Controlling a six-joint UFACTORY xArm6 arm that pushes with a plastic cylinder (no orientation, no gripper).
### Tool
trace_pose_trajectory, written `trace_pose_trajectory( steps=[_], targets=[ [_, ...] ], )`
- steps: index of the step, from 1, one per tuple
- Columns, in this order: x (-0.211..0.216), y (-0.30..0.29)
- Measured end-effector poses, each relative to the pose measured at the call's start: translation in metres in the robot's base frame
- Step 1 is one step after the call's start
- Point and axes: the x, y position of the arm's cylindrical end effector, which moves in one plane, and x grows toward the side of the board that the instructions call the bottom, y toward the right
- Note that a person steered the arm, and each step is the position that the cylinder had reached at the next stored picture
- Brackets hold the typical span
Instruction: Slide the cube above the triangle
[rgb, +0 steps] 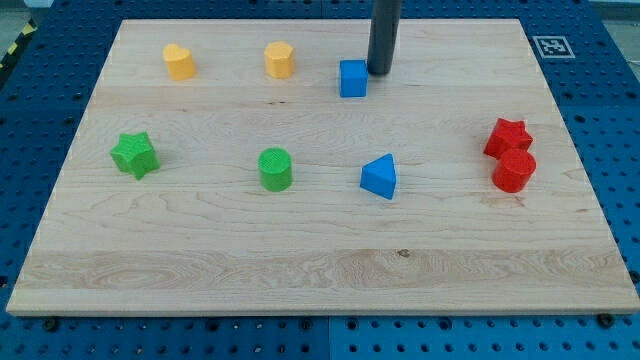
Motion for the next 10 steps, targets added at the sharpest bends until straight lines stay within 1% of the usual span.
trace_pose_trajectory(
  steps=[1, 2, 3, 4, 6, 8, 9, 10],
  targets=[
    [-0.04, -0.025],
    [-0.022, -0.053],
    [0.04, -0.053],
    [0.077, -0.028],
    [0.043, -0.028],
    [0.104, -0.028],
    [0.081, -0.029],
    [0.082, -0.028]
  ],
)
